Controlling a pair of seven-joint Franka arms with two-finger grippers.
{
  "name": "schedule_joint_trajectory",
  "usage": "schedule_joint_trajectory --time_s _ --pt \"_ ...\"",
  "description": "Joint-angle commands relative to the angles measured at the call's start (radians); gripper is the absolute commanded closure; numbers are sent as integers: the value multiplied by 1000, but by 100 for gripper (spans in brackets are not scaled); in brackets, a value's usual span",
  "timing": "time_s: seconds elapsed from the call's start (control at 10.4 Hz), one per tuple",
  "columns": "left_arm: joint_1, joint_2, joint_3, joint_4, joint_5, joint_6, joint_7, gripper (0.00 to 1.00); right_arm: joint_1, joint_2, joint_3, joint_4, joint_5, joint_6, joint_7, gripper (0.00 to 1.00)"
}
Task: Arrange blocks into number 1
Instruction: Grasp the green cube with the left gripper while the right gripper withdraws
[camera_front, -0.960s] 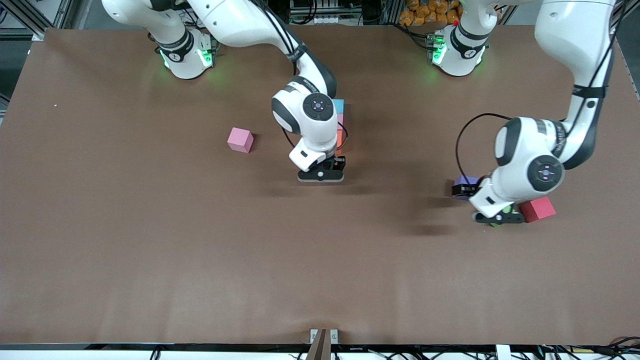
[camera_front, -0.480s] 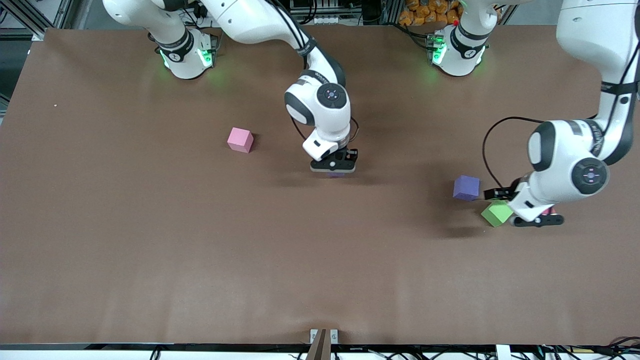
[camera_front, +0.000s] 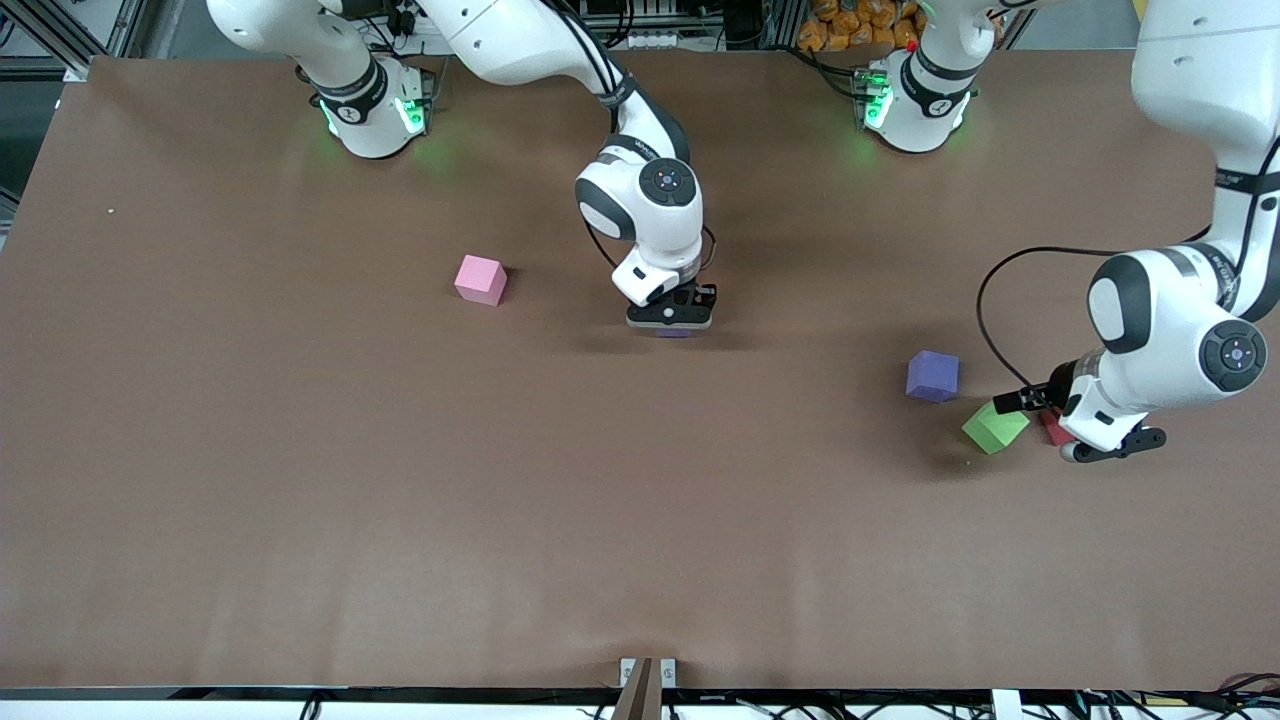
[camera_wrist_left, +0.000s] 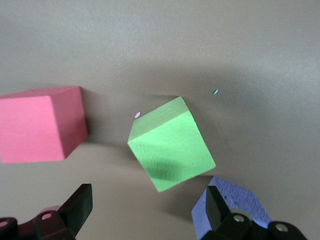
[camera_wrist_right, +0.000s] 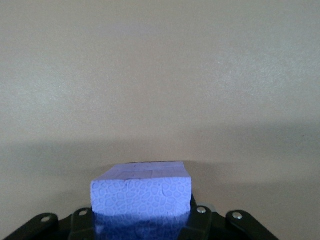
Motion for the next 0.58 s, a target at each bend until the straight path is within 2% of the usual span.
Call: schedule_joint_trajectory --time_s 0.0,0.1,0.48 --pt "-23 36 18 17 -53 43 -79 0 7 -14 -2 -34 -5 14 25 51" --pt "-42 52 20 29 -44 57 -151 0 7 -17 -1 -44 -7 18 25 51" --pt "-51 82 21 57 -45 57 -181 0 -4 -27 -1 -54 -7 20 25 51"
